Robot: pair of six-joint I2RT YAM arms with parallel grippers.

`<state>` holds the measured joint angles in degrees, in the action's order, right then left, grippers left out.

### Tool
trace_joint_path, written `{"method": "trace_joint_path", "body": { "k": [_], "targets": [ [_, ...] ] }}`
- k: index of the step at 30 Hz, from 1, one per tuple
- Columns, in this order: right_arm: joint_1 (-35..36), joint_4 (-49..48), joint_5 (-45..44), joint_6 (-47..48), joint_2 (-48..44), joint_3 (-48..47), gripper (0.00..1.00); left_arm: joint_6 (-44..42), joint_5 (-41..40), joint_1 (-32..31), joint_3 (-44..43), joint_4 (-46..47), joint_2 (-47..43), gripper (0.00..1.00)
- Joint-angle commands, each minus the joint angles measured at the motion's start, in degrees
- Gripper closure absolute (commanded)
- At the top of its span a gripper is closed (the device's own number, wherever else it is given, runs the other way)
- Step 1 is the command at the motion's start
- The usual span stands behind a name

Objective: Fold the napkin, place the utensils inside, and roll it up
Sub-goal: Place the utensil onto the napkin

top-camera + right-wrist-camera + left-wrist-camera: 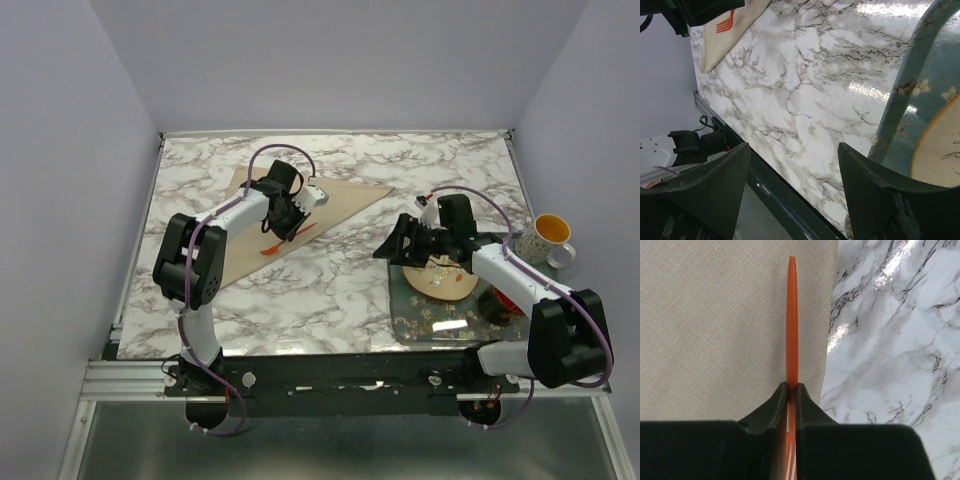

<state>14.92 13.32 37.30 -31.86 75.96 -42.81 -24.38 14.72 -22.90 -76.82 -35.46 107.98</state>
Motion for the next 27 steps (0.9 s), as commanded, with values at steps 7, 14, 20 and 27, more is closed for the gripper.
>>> {"method": "trace_joint_path", "body": {
  "k": [7, 14, 20, 27],
  "targets": [
    [0.11, -0.75, 1.55, 0.48, 0.32, 0.53, 0.21, 0.04, 0.75, -0.04, 0.44, -0.75, 2.75, 0.81],
    [0.11, -0.75, 1.64, 0.74, 0.59, 0.44, 0.21, -0.67, -0.75, -0.57, -0.09, -0.66, 4.08, 0.81],
    [0.11, -0.75, 1.72, 0.92, 0.59, 0.27, 0.21, -1.55, -2.06, -0.92, -0.35, -0.66, 3.46, 0.83],
    [0.11, -0.75, 1.81, 0.83, 0.59, 0.44, 0.21, -2.95, -4.08, -1.27, -0.88, -0.75, 1.88, 0.86]
  ]
}}
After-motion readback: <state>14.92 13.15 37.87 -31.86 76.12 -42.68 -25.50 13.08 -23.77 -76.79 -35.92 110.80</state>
